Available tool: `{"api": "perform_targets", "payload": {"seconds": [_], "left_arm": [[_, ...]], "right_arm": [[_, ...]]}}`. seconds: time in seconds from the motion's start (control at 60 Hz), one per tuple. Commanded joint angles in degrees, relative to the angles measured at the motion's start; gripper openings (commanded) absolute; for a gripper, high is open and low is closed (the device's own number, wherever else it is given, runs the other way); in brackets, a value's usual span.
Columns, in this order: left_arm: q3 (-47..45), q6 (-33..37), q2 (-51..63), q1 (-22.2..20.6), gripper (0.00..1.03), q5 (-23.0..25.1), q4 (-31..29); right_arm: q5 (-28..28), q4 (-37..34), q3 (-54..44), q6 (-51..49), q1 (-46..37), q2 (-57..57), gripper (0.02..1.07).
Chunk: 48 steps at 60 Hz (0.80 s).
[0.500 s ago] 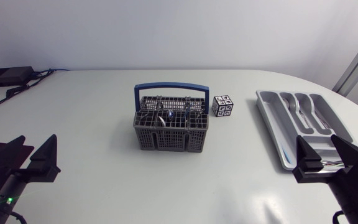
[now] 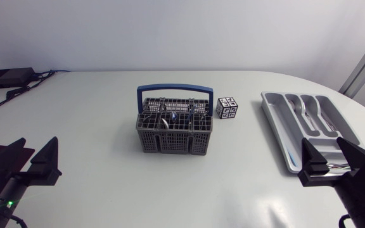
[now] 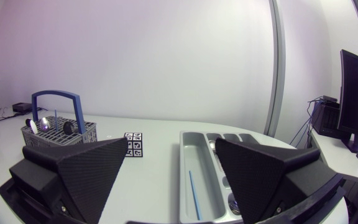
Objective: Transfer all utensils from the basket to the drawer tray.
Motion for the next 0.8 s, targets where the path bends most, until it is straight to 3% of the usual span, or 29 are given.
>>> {"api": "perform_targets", "payload": {"seconds": [0.0,0.533,0.783], "left_arm": [[-2.31,0.04,-0.58,0.03,0.99,-0.19,-0.55],[5.34,-0.40,0.30,0.12,0.99,-0.19,-3.10],[12.81,-1.80,13.04,-1.46,0.99,-0.19,-2.84]], "right_arm": [[-0.16,-0.16,-1.10,0.20,0.39,-0.34,1.03],[0.02,0.45,3.29,-0.15,1.00,1.24,1.03],[1.51,2.47,7.42,0.20,2.67,10.38,1.02]]}}
